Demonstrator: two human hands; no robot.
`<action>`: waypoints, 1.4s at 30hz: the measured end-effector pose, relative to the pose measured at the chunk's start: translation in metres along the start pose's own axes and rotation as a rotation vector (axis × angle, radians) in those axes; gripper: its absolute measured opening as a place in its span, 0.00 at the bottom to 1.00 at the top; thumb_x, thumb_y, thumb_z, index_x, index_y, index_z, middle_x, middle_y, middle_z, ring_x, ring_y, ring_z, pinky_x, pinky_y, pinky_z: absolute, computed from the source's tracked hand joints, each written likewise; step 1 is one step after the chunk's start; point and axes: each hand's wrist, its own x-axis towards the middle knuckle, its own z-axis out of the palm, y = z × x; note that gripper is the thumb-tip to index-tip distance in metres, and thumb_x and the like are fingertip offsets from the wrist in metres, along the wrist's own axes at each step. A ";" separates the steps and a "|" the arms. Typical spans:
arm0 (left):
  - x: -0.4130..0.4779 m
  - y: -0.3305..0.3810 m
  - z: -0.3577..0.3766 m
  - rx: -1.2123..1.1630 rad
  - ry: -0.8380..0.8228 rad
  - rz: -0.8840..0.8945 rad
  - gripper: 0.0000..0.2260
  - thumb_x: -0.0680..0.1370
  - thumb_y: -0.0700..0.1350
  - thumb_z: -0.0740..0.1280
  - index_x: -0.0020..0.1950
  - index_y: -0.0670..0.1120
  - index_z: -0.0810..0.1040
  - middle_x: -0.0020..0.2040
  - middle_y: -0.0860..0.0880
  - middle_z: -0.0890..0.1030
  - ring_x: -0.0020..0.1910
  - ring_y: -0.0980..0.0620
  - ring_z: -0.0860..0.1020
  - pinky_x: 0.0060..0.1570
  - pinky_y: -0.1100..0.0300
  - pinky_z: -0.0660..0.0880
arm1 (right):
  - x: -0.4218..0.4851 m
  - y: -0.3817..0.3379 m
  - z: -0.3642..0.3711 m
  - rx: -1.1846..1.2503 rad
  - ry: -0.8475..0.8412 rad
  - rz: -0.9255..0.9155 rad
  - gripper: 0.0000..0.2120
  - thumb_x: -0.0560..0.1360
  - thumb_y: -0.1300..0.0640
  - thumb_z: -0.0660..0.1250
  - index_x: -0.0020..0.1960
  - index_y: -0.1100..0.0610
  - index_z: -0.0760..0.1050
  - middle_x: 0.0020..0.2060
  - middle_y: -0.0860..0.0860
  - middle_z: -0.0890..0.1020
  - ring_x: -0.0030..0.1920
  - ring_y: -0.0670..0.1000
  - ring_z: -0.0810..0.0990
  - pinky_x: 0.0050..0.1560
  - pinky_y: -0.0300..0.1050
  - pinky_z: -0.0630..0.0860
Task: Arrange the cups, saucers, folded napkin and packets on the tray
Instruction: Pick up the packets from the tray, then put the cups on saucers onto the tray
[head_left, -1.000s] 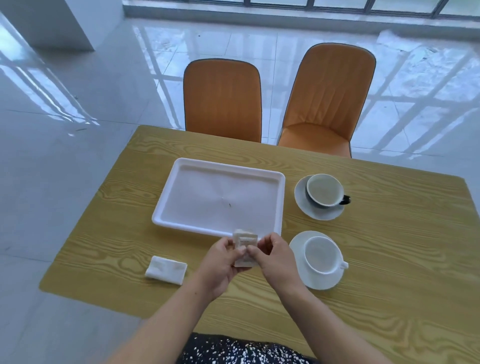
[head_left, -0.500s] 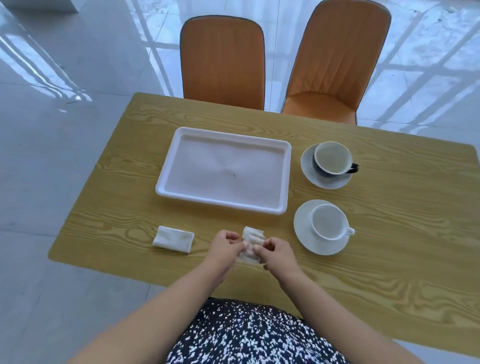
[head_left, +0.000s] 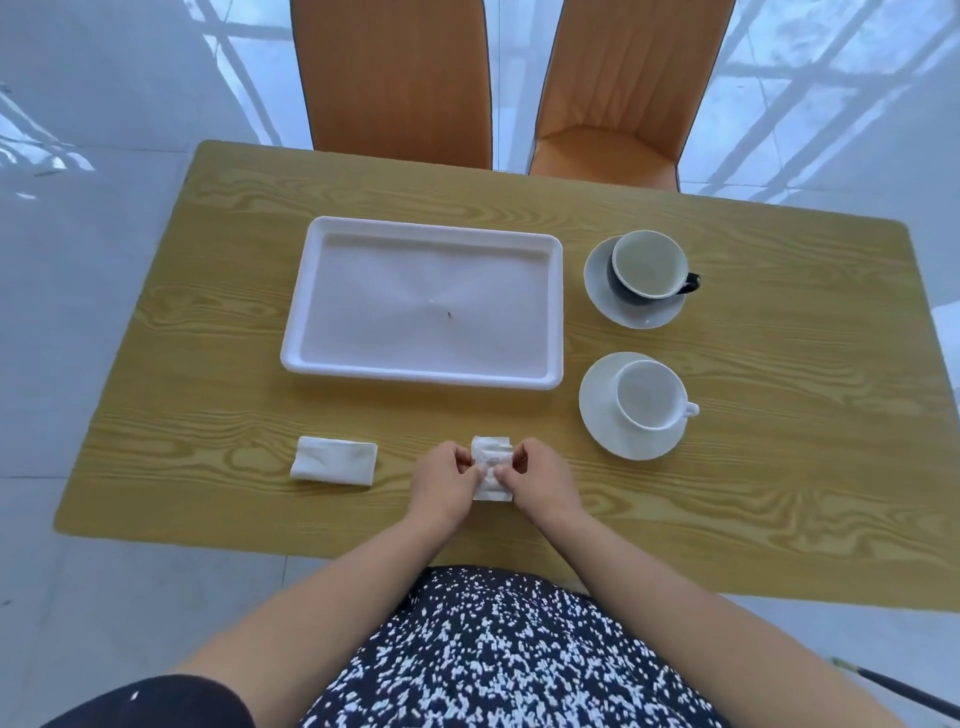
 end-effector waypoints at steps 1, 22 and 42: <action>0.001 -0.001 0.000 0.026 -0.002 0.012 0.04 0.77 0.45 0.72 0.47 0.47 0.77 0.43 0.50 0.80 0.43 0.50 0.79 0.44 0.57 0.76 | 0.000 0.001 0.000 -0.020 0.001 -0.007 0.10 0.76 0.51 0.69 0.41 0.51 0.70 0.36 0.45 0.76 0.37 0.47 0.73 0.34 0.43 0.67; 0.019 0.013 -0.029 0.175 -0.093 0.123 0.16 0.75 0.49 0.72 0.60 0.46 0.77 0.46 0.52 0.80 0.47 0.54 0.78 0.43 0.62 0.71 | -0.006 -0.008 -0.033 -0.087 0.023 -0.075 0.13 0.73 0.42 0.67 0.50 0.50 0.73 0.39 0.44 0.78 0.42 0.47 0.78 0.41 0.46 0.75; 0.074 0.206 0.026 0.104 -0.007 0.362 0.24 0.76 0.53 0.71 0.70 0.47 0.73 0.63 0.49 0.79 0.52 0.51 0.80 0.54 0.56 0.76 | 0.098 0.025 -0.253 -0.181 0.314 -0.332 0.27 0.76 0.43 0.67 0.70 0.53 0.68 0.64 0.51 0.72 0.63 0.53 0.72 0.56 0.49 0.74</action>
